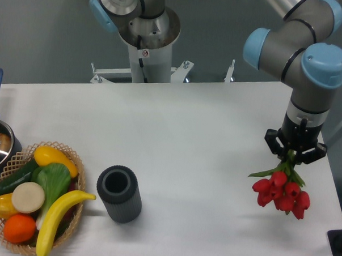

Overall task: Insert the flowers into the vase
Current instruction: 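Lift the red tulip bunch held in the gripper off the table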

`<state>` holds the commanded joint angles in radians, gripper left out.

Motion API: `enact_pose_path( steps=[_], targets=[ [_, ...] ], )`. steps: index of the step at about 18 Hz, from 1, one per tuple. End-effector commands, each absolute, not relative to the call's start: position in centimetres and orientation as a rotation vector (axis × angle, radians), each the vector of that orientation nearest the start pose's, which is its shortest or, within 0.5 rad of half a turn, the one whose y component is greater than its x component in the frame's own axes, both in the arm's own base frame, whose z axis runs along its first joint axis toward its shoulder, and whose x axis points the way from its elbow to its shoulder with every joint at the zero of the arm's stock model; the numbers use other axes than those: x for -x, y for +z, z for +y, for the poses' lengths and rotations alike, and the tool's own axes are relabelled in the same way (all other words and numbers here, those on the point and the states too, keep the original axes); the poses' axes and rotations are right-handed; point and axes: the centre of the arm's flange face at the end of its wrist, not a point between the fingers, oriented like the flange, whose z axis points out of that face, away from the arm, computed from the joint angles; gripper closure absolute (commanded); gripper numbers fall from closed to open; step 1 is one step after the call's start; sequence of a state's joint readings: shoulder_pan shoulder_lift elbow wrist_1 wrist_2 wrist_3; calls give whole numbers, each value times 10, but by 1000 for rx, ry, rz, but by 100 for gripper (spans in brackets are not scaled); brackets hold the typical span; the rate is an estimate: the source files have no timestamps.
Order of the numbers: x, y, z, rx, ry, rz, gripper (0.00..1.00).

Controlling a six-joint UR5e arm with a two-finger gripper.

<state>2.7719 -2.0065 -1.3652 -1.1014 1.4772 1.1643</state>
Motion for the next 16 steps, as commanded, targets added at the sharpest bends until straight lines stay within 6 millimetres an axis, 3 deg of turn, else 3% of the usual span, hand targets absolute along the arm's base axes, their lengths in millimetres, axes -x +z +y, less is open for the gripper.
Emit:
enact_pose_path(
  steps=[4, 8, 12, 16],
  targets=[
    [580, 389, 387, 2914, 254, -32, 100],
    [573, 411, 394, 2782, 203, -74, 100],
    [556, 440, 411, 2528, 61, -81, 100],
    [547, 455, 430, 2344, 48, -35, 100]
  ],
)
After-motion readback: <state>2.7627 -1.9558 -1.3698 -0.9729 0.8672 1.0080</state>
